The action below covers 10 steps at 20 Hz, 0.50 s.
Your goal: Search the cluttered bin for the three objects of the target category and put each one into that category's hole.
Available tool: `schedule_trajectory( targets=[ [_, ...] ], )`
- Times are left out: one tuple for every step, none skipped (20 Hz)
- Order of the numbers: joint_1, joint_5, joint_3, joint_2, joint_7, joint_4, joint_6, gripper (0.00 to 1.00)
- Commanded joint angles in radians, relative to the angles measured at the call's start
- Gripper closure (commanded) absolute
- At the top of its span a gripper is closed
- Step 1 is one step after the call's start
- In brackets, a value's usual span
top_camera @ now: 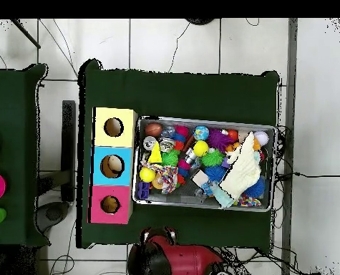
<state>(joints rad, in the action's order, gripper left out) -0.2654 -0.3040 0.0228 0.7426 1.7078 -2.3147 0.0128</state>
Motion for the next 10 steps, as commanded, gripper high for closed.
schedule_trajectory(
  targets=[
    [0.014,0.109,-0.005,0.002,0.173,0.173,-0.066,0.0],
    [0.014,0.114,-0.008,-0.002,0.171,0.177,-0.066,0.0],
    [0.016,0.12,-0.008,-0.008,0.17,0.179,-0.062,0.0],
    [0.019,0.125,-0.007,-0.015,0.17,0.181,-0.056,0.0],
    [0.024,0.132,-0.005,-0.023,0.17,0.183,-0.047,0.0],
    [0.029,0.137,-0.004,-0.031,0.174,0.183,-0.035,0.0],
    [0.033,0.142,-0.002,-0.042,0.178,0.185,-0.021,0.0],
    [0.039,0.148,-0.001,-0.053,0.183,0.187,-0.006,0.0],
    [0.044,0.153,0.0,-0.065,0.187,0.189,0.009,0.0],
    [0.049,0.158,0.001,-0.077,0.192,0.189,0.028,0.0]
  ],
)
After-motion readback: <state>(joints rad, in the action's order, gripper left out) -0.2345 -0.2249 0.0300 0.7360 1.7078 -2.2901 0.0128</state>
